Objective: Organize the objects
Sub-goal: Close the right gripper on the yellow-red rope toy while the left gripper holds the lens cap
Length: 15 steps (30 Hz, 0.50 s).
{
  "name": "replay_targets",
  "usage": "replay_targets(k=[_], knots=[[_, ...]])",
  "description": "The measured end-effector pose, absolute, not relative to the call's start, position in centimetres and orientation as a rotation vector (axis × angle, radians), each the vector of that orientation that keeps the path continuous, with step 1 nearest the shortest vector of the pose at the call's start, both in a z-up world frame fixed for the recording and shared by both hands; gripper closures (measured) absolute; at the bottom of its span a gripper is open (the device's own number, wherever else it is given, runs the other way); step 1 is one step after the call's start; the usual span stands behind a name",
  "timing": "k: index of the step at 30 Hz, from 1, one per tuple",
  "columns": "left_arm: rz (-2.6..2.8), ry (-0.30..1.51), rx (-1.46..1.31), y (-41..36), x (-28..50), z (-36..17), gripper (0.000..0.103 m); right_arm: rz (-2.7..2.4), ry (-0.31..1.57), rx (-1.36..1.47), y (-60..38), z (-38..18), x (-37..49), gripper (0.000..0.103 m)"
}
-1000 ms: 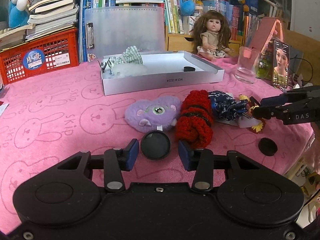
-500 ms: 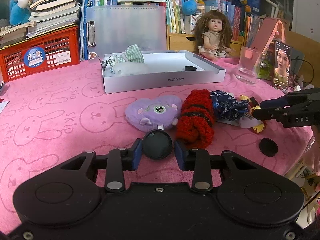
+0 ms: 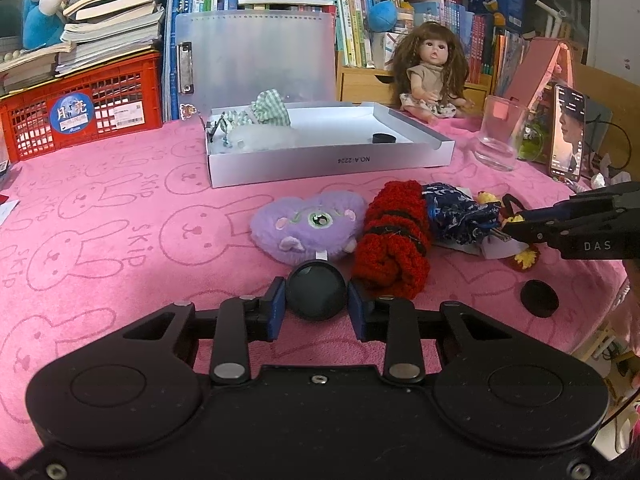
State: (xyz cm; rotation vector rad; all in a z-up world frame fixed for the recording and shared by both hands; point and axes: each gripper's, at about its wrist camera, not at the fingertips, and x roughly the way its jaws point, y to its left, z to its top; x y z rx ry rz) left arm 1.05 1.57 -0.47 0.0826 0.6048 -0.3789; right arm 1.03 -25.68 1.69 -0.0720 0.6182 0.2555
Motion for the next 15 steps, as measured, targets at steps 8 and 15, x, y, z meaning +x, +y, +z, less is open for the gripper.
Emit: replay_targets(k=[8,15], knots=[[-0.373,0.568,0.073,1.8,0.7,0.3,0.072,0.236,0.602,-0.057,-25.8,2.4,1.0,0.080],[-0.358,0.524,0.053,2.3,1.7,2.2,0.072,0.209,0.565,-0.041,-26.4,4.0,1.5,0.080]])
